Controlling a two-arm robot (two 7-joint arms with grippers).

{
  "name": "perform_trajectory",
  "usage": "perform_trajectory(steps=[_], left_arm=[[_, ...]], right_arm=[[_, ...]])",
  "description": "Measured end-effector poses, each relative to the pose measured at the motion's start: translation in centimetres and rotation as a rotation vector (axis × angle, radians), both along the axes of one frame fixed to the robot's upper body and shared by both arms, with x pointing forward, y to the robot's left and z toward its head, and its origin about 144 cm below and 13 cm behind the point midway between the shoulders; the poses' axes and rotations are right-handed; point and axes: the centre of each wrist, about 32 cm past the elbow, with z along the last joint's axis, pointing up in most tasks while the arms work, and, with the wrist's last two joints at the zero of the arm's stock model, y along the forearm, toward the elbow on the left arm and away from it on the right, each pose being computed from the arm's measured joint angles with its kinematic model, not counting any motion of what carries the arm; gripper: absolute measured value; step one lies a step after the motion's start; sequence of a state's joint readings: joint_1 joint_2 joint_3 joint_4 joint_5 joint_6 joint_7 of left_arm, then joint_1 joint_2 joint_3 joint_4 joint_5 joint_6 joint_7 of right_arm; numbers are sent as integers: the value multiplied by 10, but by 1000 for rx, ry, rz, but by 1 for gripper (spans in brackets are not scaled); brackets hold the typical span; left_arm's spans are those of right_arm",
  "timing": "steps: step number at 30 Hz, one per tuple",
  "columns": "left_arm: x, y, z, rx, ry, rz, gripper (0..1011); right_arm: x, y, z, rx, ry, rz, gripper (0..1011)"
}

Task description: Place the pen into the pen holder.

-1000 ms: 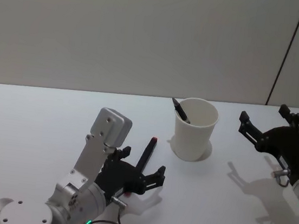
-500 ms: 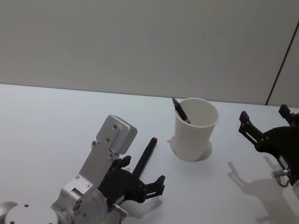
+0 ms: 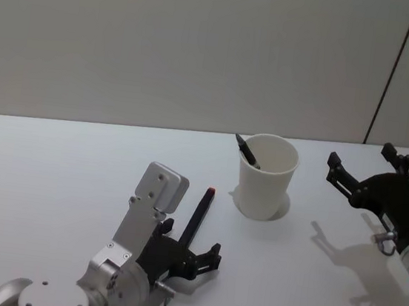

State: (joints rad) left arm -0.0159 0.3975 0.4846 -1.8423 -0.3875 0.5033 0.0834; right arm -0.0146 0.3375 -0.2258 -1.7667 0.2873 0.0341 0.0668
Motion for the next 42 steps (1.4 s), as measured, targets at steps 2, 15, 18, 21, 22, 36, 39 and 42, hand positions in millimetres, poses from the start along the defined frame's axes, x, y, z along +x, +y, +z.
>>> perform_trajectory(steps=[2,15,18,21,22,36,39,42], left_arm=[[1,-1,-1,0,3,6,1001],[6,-2,-2,-1,25,30,1001],[7,-2,-2,0,30,34,1001],[7,-2,-2,1,34,37,1001],[7,-2,-2,2,35,37,1001],[9,-2,0,22,47,41,1001],[9,-2,0,25,48,41,1001],[10,-2,0,27,49,42,963]], right_arm=[[0,0,0,0,0,0,1001],[0,0,0,0,0,0,1002],[0,0,0,0,0,0,1001],[0,0,0,0,0,0,1001],[0,0,0,0,0,0,1001],[0,0,0,0,0,0,1002],[0,0,0,0,0,0,1001],[0,0,0,0,0,0,1001]])
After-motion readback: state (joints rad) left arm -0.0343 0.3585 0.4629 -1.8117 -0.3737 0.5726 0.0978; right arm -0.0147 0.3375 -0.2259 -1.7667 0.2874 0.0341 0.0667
